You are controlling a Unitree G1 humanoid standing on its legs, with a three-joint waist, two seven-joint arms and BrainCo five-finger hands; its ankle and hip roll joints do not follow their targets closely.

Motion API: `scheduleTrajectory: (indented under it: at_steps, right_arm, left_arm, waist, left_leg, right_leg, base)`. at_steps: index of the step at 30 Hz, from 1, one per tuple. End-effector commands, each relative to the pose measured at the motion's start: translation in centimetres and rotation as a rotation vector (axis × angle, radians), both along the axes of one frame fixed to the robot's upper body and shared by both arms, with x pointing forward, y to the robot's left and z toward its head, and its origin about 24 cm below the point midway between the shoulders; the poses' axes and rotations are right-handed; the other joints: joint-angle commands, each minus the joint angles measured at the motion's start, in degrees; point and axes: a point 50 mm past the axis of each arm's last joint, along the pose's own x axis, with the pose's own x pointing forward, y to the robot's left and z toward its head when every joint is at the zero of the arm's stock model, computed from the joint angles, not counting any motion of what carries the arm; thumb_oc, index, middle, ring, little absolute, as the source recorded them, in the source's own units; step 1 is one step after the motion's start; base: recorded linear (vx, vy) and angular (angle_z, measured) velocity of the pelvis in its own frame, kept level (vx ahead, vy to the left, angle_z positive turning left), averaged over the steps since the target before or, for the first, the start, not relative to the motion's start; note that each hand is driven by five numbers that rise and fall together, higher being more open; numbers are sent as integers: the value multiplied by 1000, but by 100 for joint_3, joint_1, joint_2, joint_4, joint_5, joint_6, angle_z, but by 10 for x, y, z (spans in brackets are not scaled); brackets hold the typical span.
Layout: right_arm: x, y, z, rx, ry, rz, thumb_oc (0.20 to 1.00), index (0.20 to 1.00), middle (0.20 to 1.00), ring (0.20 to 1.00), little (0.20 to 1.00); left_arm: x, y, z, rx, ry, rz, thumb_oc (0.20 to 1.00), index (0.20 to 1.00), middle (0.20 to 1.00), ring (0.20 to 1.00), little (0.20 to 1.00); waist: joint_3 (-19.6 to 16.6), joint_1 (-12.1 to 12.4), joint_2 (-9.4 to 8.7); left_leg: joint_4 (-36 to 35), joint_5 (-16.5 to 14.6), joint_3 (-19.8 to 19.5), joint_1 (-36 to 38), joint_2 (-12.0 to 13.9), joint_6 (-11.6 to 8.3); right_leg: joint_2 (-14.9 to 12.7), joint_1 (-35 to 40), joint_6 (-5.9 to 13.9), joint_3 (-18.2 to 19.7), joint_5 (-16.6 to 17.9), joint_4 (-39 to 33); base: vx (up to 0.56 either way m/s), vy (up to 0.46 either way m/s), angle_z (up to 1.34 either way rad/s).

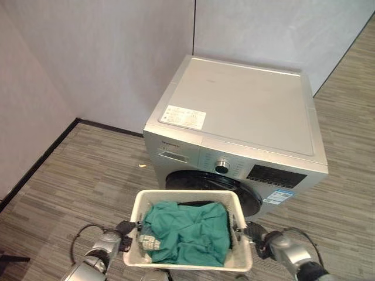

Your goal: Grab the laundry basket,head to the washer,open it,put in the laundry and shut it.

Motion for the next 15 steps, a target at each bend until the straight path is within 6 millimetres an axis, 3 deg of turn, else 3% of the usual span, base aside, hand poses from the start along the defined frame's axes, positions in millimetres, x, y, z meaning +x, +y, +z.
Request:
scheduleTrajectory:
  at_steps: [1,7,10,15]
  right_arm:
    - [17,58,22,275,-78,264,200,200,200,200,200]
    - [19,89,26,301,-85,393,200,200,200,200,200]
    - [34,128,42,317,-144,526,200,200,200,200,200]
    - [58,171,63,277,-203,649,200,200,200,200,200]
  left_arm:
    - [23,-15,11,-125,-117,65,200,200,200,200,200]
    - [-1,-6,-2,-122,-53,117,200,200,200,200,200]
    - [-9,8,-3,-97,-34,178,200,200,200,200,200]
    - [-13,29,1,-26,2,198,200,200,200,200,200]
  waist:
    - [-67,296,-38]
    - [-236,476,40]
    - [-306,656,70]
    - [-470,912,97]
  left_leg:
    - [98,-86,61,107,260,-447]
    - [89,-52,-83,88,275,-475]
    - [105,-50,-203,77,261,-487]
    - [117,-75,-379,80,206,-473]
  right_leg:
    - [-34,8,-9,-109,664,-251]
    - [-21,238,-12,-400,594,-388]
    - [-14,344,-27,-478,540,-389]
    - [-27,503,-48,-522,487,-385]
  base:
    - [36,-7,26]
    - [32,-19,7]
    - [46,-20,11]
    - [70,-3,21]
